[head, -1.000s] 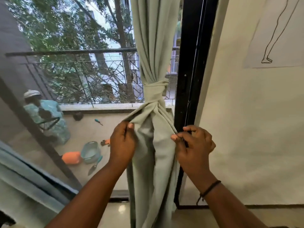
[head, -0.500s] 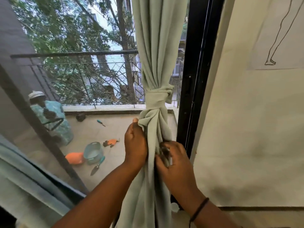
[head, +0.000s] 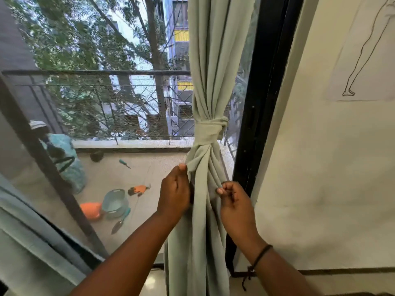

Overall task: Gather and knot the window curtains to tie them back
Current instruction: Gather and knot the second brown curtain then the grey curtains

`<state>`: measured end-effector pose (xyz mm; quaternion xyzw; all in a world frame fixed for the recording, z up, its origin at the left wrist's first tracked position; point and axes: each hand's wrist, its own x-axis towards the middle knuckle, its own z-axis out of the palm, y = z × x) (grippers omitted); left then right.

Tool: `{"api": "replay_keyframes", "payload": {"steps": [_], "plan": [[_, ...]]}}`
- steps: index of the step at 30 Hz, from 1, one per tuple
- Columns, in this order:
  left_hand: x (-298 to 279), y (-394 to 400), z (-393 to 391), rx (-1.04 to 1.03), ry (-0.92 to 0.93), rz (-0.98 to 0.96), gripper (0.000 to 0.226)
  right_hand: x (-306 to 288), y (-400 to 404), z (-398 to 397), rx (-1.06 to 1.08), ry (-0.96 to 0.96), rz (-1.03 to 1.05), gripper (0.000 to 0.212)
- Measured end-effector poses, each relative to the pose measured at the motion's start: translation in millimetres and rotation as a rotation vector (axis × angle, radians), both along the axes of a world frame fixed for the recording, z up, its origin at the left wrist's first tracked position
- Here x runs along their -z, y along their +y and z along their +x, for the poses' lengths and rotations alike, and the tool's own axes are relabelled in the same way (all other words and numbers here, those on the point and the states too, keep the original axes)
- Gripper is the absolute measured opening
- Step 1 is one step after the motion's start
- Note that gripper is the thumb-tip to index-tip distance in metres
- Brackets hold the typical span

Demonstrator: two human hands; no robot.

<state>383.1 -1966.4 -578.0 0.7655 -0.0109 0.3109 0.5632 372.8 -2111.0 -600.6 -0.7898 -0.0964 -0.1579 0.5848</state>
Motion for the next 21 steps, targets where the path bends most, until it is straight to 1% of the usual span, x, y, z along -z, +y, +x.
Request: {"api": "replay_keyframes", "payload": {"steps": [2,3,4,6,8,9,11,13,14,15,17,18,21], "plan": [[1,18,-5,0.0,-0.029,0.236,0.059,-5,-2,3,0.125,-0.023,0.013,0.015],[-1,27,-8,-0.013,-0.021,0.344,0.067,-10,-3,3,0.171,-0.038,0.027,0.014],[-3,37,-9,-0.037,-0.025,0.434,0.07,-14,-2,2,0.214,-0.048,0.048,0.013],[-12,54,-12,-0.086,-0.081,0.553,0.062,-25,5,-6,0.291,-0.066,0.082,0.015],[-27,70,-18,-0.089,-0.134,0.553,0.059,-41,19,-16,0.31,-0.15,0.094,0.017],[-34,75,-19,-0.086,-0.147,0.51,0.059,-48,23,-20,0.284,-0.226,0.088,0.018],[-44,80,-19,-0.103,-0.162,0.397,0.06,-61,27,-25,0.21,-0.394,0.024,0.031],[-52,85,-19,-0.117,-0.152,0.316,0.059,-73,28,-30,0.184,-0.543,-0.137,0.045],[-55,87,-19,-0.123,-0.153,0.296,0.058,-77,29,-32,0.199,-0.609,-0.251,0.048],[-57,89,-19,-0.13,-0.155,0.291,0.057,-81,29,-32,0.222,-0.649,-0.382,0.044],[-57,92,-22,-0.135,-0.148,0.312,0.056,-82,29,-30,0.279,-0.67,-0.601,0.027],[-56,93,-24,-0.132,-0.137,0.33,0.056,-80,29,-30,0.296,-0.649,-0.632,0.022],[-47,96,-28,-0.125,-0.126,0.399,0.055,-71,25,-30,0.301,-0.597,-0.531,0.023]]}}
